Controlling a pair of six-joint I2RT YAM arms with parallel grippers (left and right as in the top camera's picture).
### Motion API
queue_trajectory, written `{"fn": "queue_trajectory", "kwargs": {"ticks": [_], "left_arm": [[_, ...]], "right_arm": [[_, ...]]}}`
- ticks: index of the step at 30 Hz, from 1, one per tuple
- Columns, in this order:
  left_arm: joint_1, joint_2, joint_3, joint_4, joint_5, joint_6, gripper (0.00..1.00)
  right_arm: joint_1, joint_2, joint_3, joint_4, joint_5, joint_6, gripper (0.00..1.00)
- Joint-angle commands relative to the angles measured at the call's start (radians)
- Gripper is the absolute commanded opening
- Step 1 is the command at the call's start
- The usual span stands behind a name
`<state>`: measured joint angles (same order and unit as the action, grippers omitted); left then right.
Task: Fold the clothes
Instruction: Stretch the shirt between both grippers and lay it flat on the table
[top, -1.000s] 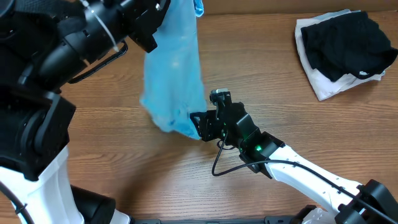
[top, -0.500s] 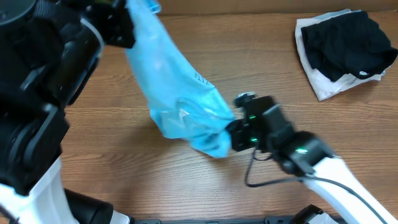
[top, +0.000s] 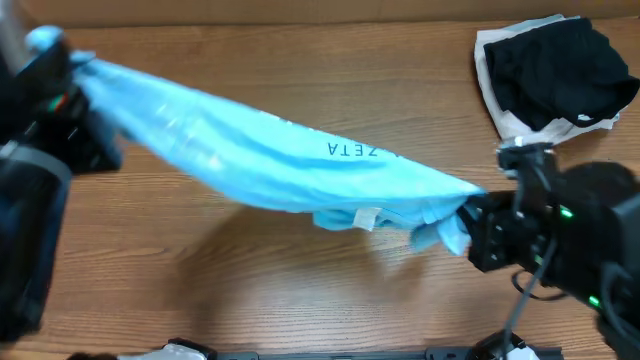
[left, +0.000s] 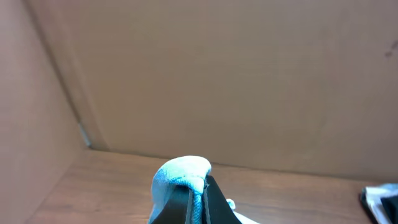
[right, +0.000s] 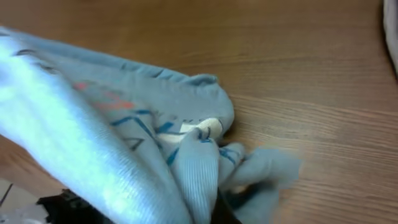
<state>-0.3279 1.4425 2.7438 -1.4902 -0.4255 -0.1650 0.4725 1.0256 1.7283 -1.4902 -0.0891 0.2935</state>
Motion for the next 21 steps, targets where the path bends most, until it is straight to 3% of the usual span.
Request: {"fn": "queue_trajectory", "kwargs": {"ticks": [1,13,21], "left_arm": [[-0.006,-0.089,0.008,-0.032,-0.13,-0.093,0.04],[-0.006,-0.232,0.008,-0.124,-0.232,-0.114,0.04],[-0.006,-0.201,0.007,-0.132,-0.311,-0.132,0.04]], "right_arm": [[-0.003,-0.004,0.113,-0.027,0.01,-0.011,0.04],[-0.003,-0.004,0.416,-0.144,0.01,-0.022,0.04],[-0.003,0.031,0.436,-0.117,0.057,-0.033,0.04]]}}
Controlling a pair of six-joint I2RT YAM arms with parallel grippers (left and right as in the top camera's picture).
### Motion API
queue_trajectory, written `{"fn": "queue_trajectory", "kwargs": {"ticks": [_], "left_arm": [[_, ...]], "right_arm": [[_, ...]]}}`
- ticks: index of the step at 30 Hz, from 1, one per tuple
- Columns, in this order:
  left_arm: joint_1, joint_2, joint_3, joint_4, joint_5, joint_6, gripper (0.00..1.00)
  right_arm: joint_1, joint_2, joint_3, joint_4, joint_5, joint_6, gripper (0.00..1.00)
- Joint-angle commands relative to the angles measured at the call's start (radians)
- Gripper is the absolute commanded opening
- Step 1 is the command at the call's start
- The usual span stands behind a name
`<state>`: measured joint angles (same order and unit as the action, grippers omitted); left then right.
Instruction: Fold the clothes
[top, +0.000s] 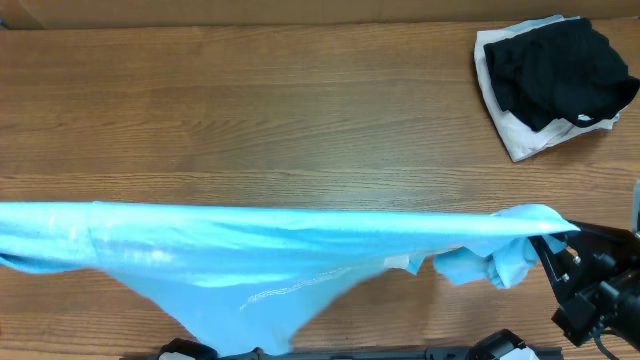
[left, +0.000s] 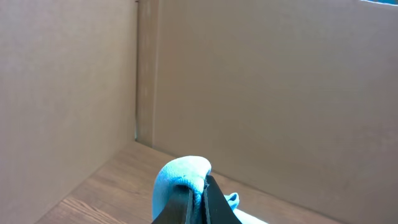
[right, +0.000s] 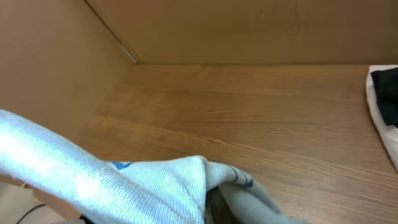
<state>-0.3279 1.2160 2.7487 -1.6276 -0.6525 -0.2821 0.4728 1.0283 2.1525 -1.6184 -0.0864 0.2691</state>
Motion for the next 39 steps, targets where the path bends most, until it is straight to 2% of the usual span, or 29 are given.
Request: {"fn": "queue_trajectory", "kwargs": {"ticks": [1,7,11,18,21,22,28,29,30,31,32,33,34,39], "left_arm": [[-0.006,0.041,0.002,0.005,-0.084,-0.014,0.04],[-0.006,0.166,-0.01,-0.022,-0.088,-0.014,0.04],[-0.006,0.31,-0.022,-0.053,-0.091,-0.014,0.04],[0.026,0.557,-0.024,-0.042,-0.089,-0.031,0.04],[0.069,0.671,-0.024,0.003,-0.067,-0.036,0.04],[0.097,0.746,-0.024,0.047,-0.04,-0.036,0.04],[0.169,0.991,-0.024,0.24,-0.005,-0.035,0.05],[0.179,1.029,-0.024,0.277,-0.004,-0.035,0.09],[0.188,1.062,-0.024,0.314,-0.001,-0.035,0.23],[0.196,1.094,-0.024,0.35,-0.001,-0.035,0.41],[0.203,1.126,-0.024,0.386,0.0,-0.035,0.63],[0.206,1.152,-0.024,0.411,0.005,-0.032,0.84],[0.209,1.175,-0.024,0.431,0.022,-0.018,0.99],[0.211,1.189,-0.021,0.436,0.159,0.035,1.0]], "right_arm": [[-0.003,0.046,0.011,0.013,0.067,-0.008,0.04],[-0.003,0.212,0.007,0.015,0.113,-0.021,0.04],[-0.003,0.415,0.007,0.021,0.148,-0.037,0.04],[-0.056,0.705,0.007,0.148,0.179,-0.039,0.04],[-0.103,0.811,0.007,0.23,0.177,-0.042,0.04],[-0.136,0.882,0.007,0.298,0.162,-0.063,0.04],[-0.209,1.049,0.007,0.502,0.16,-0.086,0.04],[-0.219,1.073,0.007,0.539,0.16,-0.088,0.04],[-0.227,1.094,0.007,0.573,0.16,-0.088,0.06],[-0.236,1.114,0.007,0.609,0.159,-0.088,0.31],[-0.243,1.128,0.007,0.637,0.159,-0.088,0.69],[-0.25,1.14,0.007,0.662,0.157,-0.088,0.89],[-0.256,1.144,0.007,0.678,0.15,-0.087,1.0],[-0.289,1.117,0.027,0.681,0.071,-0.087,1.0]]}}
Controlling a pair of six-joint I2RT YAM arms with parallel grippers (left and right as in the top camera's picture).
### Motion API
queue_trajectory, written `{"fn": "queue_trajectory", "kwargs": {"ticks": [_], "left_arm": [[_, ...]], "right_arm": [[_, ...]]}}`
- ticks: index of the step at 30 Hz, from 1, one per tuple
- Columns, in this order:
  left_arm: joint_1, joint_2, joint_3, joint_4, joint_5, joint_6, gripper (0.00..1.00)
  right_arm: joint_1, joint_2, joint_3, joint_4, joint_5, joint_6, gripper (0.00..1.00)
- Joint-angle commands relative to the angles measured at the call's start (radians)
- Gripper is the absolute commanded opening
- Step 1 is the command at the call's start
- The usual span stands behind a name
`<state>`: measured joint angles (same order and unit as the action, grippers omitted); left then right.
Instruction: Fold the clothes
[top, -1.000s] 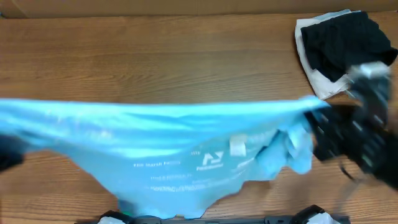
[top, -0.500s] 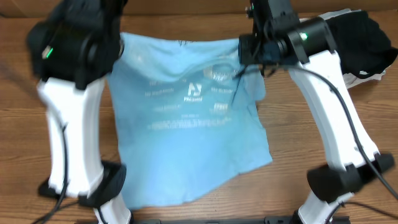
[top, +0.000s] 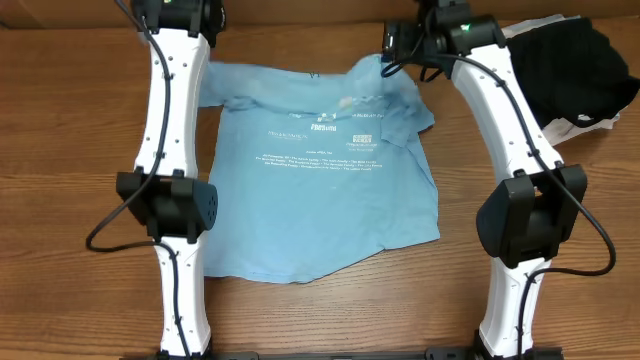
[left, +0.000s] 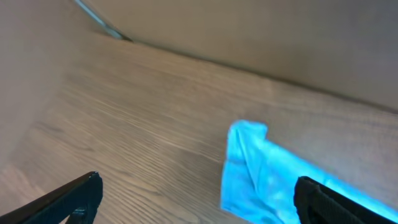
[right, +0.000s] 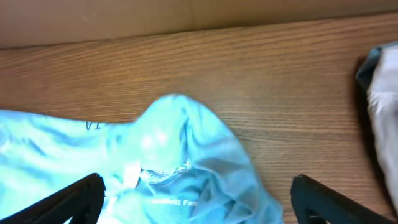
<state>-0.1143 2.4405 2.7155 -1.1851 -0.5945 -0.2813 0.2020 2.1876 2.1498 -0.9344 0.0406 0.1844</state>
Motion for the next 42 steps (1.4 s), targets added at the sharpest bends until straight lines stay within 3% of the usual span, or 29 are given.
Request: {"fn": "queue_trajectory", "kwargs": {"ticks": [1,8,13,19,26,31,35,42], "left_arm": [[-0.003,-0.045,0.016,-0.022,0.131,0.035,1.0],[-0.008,-0.211,0.03,-0.185,0.468,0.077,1.0],[-0.018,-0.339,0.03,-0.317,0.509,0.074,1.0],[0.011,-0.44,0.029,-0.505,0.519,-0.026,0.98],[0.006,-0.542,-0.039,-0.505,0.677,0.038,0.96],[-0.014,-0.668,-0.285,-0.505,0.661,0.029,0.97],[-0.019,-0.762,-0.625,-0.492,0.615,-0.016,0.97],[-0.051,-0.807,-1.084,-0.237,0.618,-0.033,0.96]], "right_arm": [[-0.024,-0.055,0.035,-0.015,-0.077,-0.002,1.0],[-0.04,-0.253,0.046,-0.21,-0.107,0.048,1.0],[-0.04,-0.441,0.046,-0.403,-0.106,0.054,1.0],[-0.04,-0.607,0.045,-0.614,-0.106,0.156,1.0],[-0.04,-0.729,0.044,-0.76,-0.101,0.185,1.0],[-0.039,-0.816,-0.063,-0.759,-0.121,0.21,1.0],[-0.04,-0.879,-0.281,-0.719,-0.121,0.214,1.0],[-0.04,-0.893,-0.537,-0.552,-0.151,0.213,1.0]]}}
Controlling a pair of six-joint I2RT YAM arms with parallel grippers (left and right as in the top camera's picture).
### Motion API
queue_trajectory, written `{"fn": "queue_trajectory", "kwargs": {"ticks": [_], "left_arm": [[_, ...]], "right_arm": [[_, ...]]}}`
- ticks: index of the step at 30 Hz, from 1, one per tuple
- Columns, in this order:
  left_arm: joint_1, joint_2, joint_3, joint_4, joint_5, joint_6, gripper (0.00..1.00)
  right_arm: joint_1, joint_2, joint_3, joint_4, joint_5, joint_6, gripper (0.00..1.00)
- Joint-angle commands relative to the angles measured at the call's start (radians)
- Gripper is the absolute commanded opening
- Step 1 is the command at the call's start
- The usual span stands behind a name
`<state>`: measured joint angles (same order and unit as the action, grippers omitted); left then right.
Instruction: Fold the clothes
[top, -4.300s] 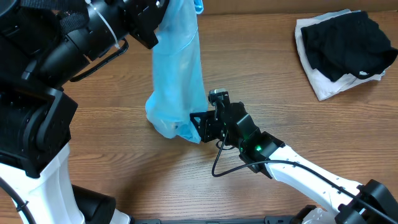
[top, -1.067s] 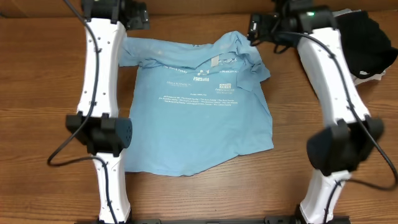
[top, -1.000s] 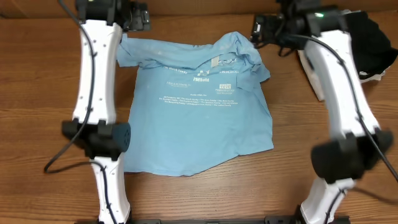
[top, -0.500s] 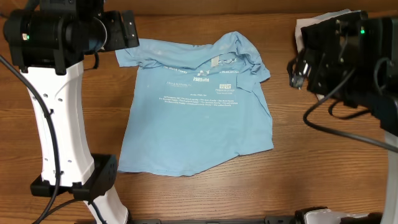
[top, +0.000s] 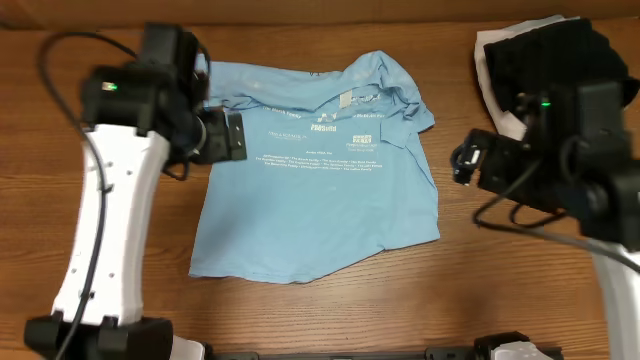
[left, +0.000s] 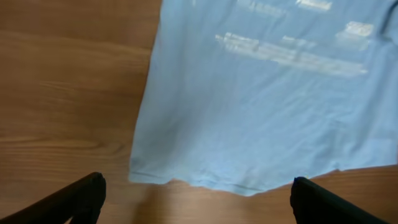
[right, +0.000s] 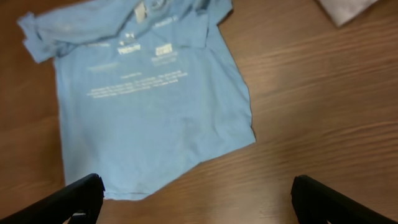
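Note:
A light blue T-shirt (top: 320, 170) with small print lies spread on the wooden table, collar toward the far edge, its right shoulder area rumpled. My left gripper (top: 215, 135) hovers over the shirt's left sleeve, open and empty. In the left wrist view the shirt (left: 261, 99) and its hem lie below the open gripper (left: 196, 205). My right gripper (top: 472, 165) hangs open to the right of the shirt, apart from it. The right wrist view takes in the whole shirt (right: 149, 106) beyond the open gripper (right: 196, 202).
A heap of black clothes (top: 555, 60) rests on a white cloth (top: 510, 125) at the far right corner; a corner of that white cloth (right: 348, 9) shows in the right wrist view. Bare wooden table (top: 330, 310) runs along the front.
Both open grippers have left the far edge by the shirt's shoulders. The left is now over the left sleeve, the right is beside the shirt's right edge. The shirt lies as before.
Both grippers were shut on the shirt's ends, holding it stretched in the air across the table. Then it hung stretched nearer the front edge. After that it lay spread flat with both grippers open at its shoulders; now both are drawn back.

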<state>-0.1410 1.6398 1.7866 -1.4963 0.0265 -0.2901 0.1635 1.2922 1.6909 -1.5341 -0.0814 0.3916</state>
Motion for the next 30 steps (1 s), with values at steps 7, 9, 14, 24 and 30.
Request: {"fn": "queue_trajectory", "kwargs": {"ticks": [7,9,14,24,30], "left_arm": [[-0.106,0.035,-0.531,0.491,0.072,0.096,0.99],[-0.122,0.056,-0.607,0.58,0.075,0.096,1.0],[-0.129,0.134,-0.694,0.687,0.087,0.096,1.0],[-0.127,0.297,-0.698,0.752,0.054,0.182,1.0],[-0.099,0.365,-0.698,0.721,-0.087,0.123,1.0]], "right_arm": [[-0.001,0.012,-0.185,0.153,-0.044,0.006,1.0],[-0.001,0.012,-0.196,0.164,-0.044,0.006,1.0],[-0.001,0.013,-0.197,0.175,-0.044,0.006,1.0],[-0.001,0.013,-0.197,0.178,-0.044,0.006,1.0],[-0.001,0.013,-0.197,0.183,-0.043,0.006,1.0]]}}
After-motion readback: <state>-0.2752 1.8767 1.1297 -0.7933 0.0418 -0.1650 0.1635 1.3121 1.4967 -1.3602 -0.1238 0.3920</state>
